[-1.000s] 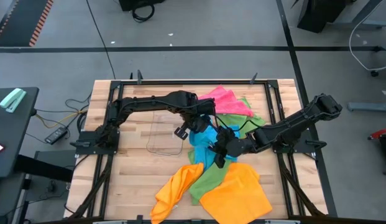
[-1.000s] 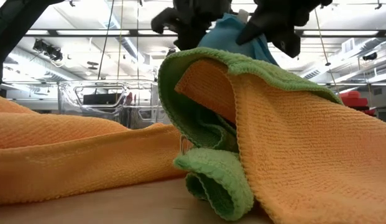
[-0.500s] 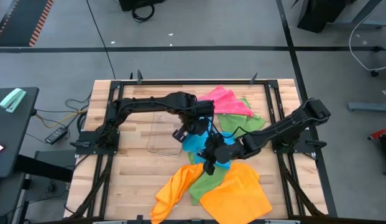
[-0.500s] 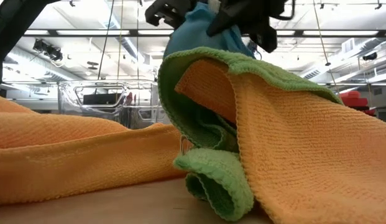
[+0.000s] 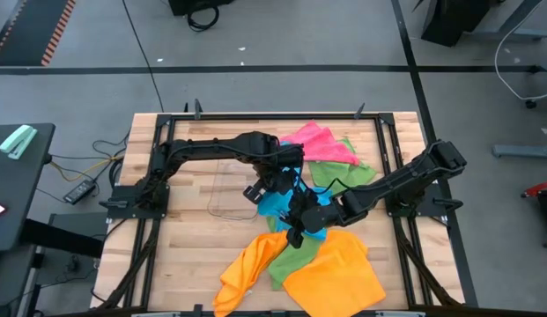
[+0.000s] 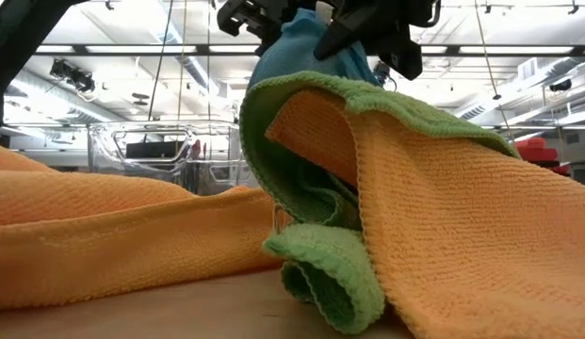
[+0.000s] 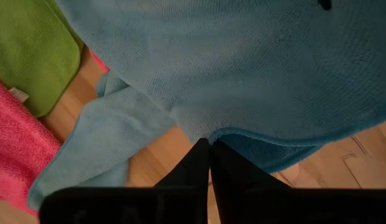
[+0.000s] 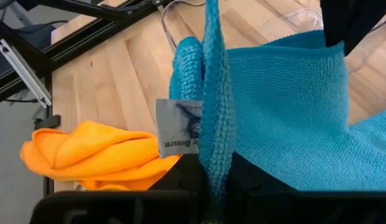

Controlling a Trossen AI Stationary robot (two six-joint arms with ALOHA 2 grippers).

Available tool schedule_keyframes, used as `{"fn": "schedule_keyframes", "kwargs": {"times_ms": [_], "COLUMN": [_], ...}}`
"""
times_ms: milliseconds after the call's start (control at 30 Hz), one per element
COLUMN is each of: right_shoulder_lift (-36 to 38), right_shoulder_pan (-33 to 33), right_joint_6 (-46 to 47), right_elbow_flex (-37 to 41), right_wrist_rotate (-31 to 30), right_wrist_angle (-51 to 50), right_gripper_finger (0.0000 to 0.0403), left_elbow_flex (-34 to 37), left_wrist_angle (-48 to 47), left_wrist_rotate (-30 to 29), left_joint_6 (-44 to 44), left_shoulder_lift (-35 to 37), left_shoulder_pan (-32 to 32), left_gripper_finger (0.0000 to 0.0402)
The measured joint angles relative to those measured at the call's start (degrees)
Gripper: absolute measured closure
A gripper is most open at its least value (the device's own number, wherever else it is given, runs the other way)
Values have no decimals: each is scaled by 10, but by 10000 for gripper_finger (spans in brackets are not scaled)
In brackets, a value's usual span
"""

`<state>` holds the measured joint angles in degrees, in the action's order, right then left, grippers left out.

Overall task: Fold microfiber towels
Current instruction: Fold the left blue towel

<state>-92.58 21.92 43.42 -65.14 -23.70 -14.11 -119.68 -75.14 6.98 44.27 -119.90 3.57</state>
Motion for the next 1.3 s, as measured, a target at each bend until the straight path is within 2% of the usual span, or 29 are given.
{"fn": "schedule_keyframes", "kwargs": {"times_ms": [167, 367, 567, 700, 933, 1133, 1300], "right_shoulder_lift": [0, 0, 0, 0, 1, 1, 1], "right_shoulder_pan": [3, 23, 65, 90, 129, 152, 164], "right_joint_6": [16, 52, 122, 170, 214, 219, 223], "right_elbow_flex": [0, 0, 1, 1, 1, 1, 6], "right_wrist_rotate": [-1, -9, -66, -84, -100, -103, -102], "right_wrist_angle": [0, 0, -18, -53, -143, -214, -226], "right_gripper_finger": [366, 366, 366, 366, 366, 366, 366], "left_elbow_flex": [0, 0, 0, 0, 0, 1, 1], "left_wrist_angle": [0, 9, 42, 81, 148, 194, 234], "left_wrist_rotate": [0, 0, -8, -8, -8, -8, -9], "left_joint_6": [-1, -1, -1, -1, -15, -20, -21], "left_shoulder_lift": [0, 0, 0, 0, 0, -18, -37], "left_shoulder_pan": [0, -1, -1, -2, -14, -23, -25], "left_gripper_finger": [394, 376, 390, 393, 369, 389, 394]}}
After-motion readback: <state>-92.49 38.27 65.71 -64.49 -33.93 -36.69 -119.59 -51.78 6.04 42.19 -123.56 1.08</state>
